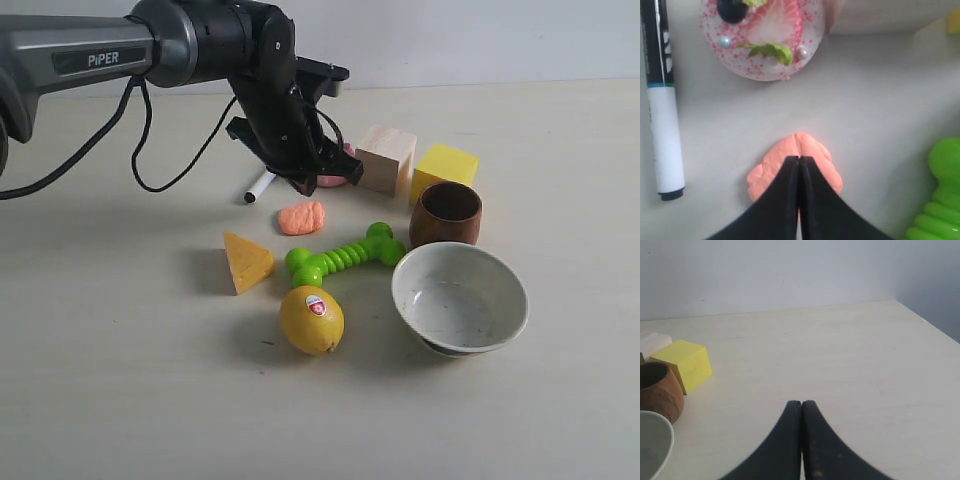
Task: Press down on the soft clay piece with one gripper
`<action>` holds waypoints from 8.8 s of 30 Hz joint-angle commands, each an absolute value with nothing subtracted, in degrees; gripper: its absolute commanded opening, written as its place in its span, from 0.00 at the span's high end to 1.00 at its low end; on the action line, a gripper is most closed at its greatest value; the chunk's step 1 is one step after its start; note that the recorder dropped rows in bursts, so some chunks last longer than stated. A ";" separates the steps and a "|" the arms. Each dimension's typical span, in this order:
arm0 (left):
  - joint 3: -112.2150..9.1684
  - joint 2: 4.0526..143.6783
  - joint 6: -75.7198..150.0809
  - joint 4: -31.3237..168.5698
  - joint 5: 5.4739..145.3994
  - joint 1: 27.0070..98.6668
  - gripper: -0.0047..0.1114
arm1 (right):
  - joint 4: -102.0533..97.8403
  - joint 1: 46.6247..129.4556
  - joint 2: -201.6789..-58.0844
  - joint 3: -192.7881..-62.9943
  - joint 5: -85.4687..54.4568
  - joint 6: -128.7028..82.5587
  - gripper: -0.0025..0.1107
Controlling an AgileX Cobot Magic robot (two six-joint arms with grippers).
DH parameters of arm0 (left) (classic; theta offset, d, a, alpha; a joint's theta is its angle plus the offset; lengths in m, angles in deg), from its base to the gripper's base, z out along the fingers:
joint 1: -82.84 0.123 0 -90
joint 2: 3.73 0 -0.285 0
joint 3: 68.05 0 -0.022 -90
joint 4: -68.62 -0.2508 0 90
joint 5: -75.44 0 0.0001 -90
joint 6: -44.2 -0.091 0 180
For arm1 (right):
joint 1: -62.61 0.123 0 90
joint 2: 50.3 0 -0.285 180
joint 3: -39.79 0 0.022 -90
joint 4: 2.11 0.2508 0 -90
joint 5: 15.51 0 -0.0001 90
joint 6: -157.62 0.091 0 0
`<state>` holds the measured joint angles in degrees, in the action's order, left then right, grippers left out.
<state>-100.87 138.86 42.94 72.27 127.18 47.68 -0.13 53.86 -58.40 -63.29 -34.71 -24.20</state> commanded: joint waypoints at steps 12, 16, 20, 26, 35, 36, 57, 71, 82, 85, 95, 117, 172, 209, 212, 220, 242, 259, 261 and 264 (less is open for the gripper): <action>-101.14 141.57 43.39 71.52 127.58 47.53 0.96 | 0.07 53.97 -58.08 -62.99 -34.12 -24.27 0.98; -101.14 141.57 43.43 71.52 127.98 47.53 0.96 | 0.07 53.97 -58.08 -62.99 -34.23 -24.27 0.98; -101.14 141.57 43.43 70.47 129.31 47.53 0.96 | 0.07 53.97 -58.08 -62.99 -34.23 -24.27 0.98; -100.79 141.57 43.78 70.21 129.65 47.53 0.96 | 0.07 53.97 -58.08 -62.99 -34.23 -24.27 0.98; -100.79 144.39 44.20 70.04 130.98 47.53 0.96 | 0.07 53.97 -58.08 -62.99 -34.23 -24.27 0.98; -100.79 144.71 44.20 70.04 131.12 47.53 0.96 | 0.07 53.97 -58.08 -62.99 -34.23 -24.27 0.98; -100.79 148.23 44.20 70.30 132.18 47.53 0.96 | 0.07 53.97 -58.08 -62.99 -34.23 -24.27 0.98; -100.79 151.56 44.20 70.40 132.96 47.53 0.96 | 0.07 53.97 -58.08 -62.99 -34.23 -24.27 0.98; -100.79 151.56 44.20 70.41 133.07 47.53 0.96 | 0.07 53.97 -58.08 -62.99 -34.23 -24.27 0.98; -100.79 151.56 44.20 70.41 133.07 47.53 0.96 | 0.07 53.97 -58.08 -62.99 -34.23 -24.27 0.98; -100.79 151.56 44.20 70.41 133.07 47.53 0.96 | 0.07 53.97 -58.08 -62.99 -34.04 -24.27 0.98; -100.98 149.11 44.20 69.08 129.64 47.53 0.96 | 0.07 53.97 -58.08 -62.99 -34.04 -24.27 0.98; -99.37 134.88 44.20 67.18 124.52 47.43 0.96 | 0.07 53.97 -58.08 -62.99 -34.22 -24.27 0.98; -61.11 98.71 49.45 67.41 97.97 47.43 0.96 | 0.07 53.97 -58.08 -62.99 -34.22 -24.27 0.98; -57.22 94.02 50.01 67.41 96.57 47.43 0.96 | 0.07 53.97 -58.08 -62.99 -34.22 -24.27 0.98; -44.13 75.32 52.08 67.49 92.84 47.43 0.96 | 0.07 53.97 -58.08 -62.99 -34.22 -24.27 0.98; -42.49 51.92 51.85 61.55 96.66 47.43 0.96 | 0.07 53.97 -58.08 -62.99 -34.20 -24.27 0.98; -40.94 49.77 51.98 61.87 96.66 52.23 0.96 | 0.07 53.97 -58.08 -62.99 -34.20 -24.27 0.98; -38.75 47.67 52.08 64.64 96.66 56.15 0.96 | 0.07 53.97 -58.08 -62.99 -34.20 -24.27 0.98; -34.23 43.68 52.08 69.42 96.66 63.69 0.96 | 0.07 53.97 -58.08 -62.99 -34.20 -24.27 0.98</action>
<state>-37.51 46.83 51.71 65.30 96.55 58.56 -0.13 53.86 -58.40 -63.29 -34.71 -24.20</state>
